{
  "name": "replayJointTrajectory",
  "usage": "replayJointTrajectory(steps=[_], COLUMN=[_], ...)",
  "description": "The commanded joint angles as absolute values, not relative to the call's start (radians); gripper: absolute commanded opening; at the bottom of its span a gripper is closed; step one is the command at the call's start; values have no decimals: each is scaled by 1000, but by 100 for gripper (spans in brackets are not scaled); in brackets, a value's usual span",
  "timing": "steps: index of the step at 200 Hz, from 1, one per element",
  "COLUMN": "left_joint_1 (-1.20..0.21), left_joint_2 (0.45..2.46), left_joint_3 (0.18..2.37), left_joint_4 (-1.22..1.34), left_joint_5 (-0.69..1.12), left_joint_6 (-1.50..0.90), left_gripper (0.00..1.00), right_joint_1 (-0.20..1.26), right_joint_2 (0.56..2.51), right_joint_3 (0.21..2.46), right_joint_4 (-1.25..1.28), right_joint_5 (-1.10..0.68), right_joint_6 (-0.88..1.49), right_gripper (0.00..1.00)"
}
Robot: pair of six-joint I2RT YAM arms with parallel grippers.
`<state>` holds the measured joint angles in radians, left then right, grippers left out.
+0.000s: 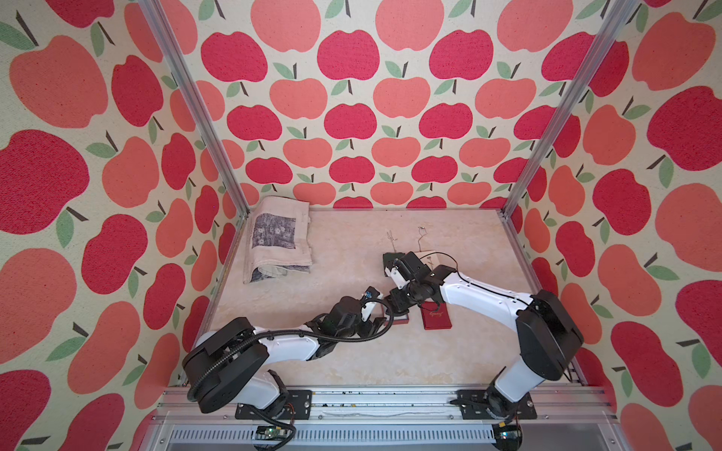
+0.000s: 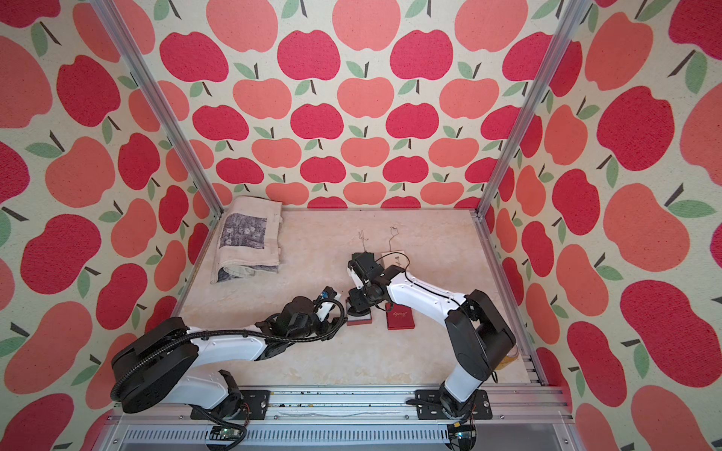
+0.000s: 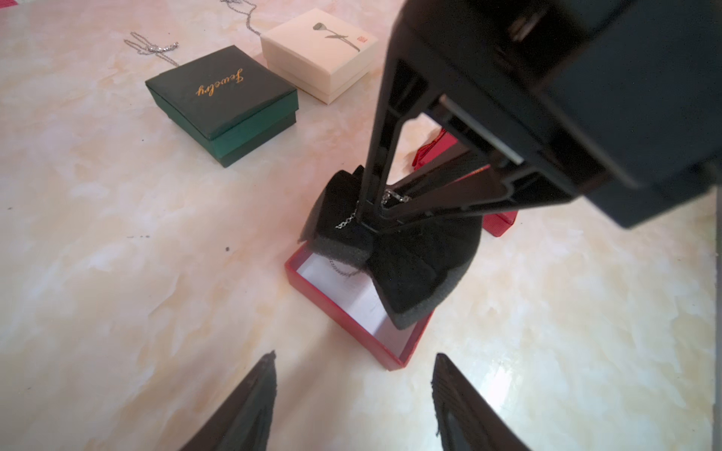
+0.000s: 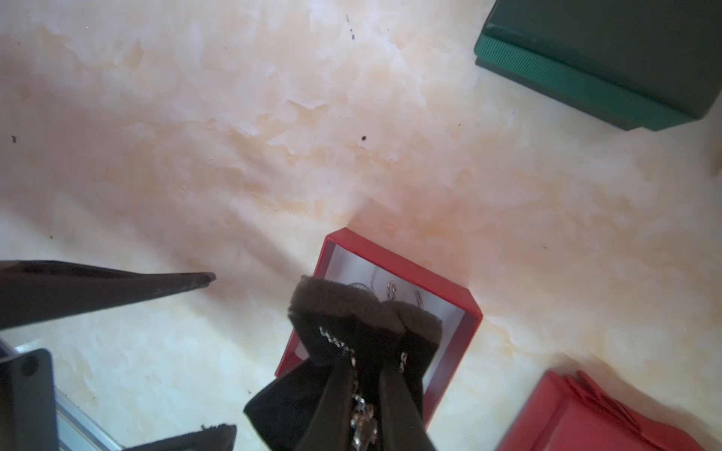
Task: Take the necklace out of the lift-off lid jewelry box
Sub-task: Take out the inner lining from the jewelry box.
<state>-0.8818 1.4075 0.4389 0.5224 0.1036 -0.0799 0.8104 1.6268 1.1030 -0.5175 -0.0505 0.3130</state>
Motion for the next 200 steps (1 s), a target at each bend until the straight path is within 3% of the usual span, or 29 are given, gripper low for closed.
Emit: replayJointTrajectory(steps=[1, 36, 120, 167, 200], left_joint_1=[-876, -877, -876, -876, -876], left_joint_2=[1381, 1393, 1478, 1509, 1506], left_joint_3=[448, 460, 539, 564, 567], left_joint_4=[544, 568, 569, 568, 555], left_joint_5=[189, 276, 289, 293, 275], left_joint_6=[-52, -45, -52, -63, -61], left_gripper=[65, 66, 67, 57, 36], right_joint_1=[810, 810, 820, 824, 823], right_joint_2=[1583, 1551, 1523, 1505, 1495], right_joint_3=[1093, 1085, 1046, 1025, 1017], right_joint_4=[-548, -533, -473, -438, -431], right_joint_5=[-52, -69, -127, -159, -174], right_joint_6=[333, 350, 392, 417, 423], right_gripper=[14, 14, 14, 14, 14])
